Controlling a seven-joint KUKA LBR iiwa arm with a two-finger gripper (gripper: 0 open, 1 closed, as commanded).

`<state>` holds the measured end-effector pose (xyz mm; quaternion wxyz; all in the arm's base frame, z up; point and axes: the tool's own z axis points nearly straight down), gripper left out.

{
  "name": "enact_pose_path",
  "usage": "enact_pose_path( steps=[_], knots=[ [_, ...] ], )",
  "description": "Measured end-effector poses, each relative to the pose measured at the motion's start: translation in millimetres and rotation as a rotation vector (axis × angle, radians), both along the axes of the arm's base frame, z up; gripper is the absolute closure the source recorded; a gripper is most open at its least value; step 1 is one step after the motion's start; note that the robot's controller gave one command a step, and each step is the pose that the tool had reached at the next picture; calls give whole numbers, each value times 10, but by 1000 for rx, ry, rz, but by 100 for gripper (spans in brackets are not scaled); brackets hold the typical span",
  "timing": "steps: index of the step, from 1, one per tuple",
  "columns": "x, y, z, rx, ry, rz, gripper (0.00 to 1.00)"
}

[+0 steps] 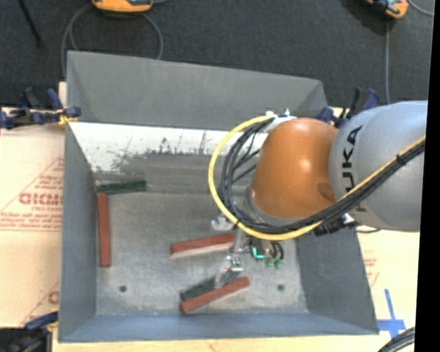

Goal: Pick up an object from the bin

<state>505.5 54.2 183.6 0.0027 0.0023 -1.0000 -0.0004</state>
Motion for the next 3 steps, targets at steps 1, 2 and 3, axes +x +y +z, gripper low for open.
enact_pose_path(
  steps=[1, 2, 3],
  knots=[
    [17, -1, 41, 1, -8, -1, 0],
    [-280, -23, -965, 1, -15, 104, 100],
    [-280, -23, -966, 1, -15, 103, 100]
  ],
)
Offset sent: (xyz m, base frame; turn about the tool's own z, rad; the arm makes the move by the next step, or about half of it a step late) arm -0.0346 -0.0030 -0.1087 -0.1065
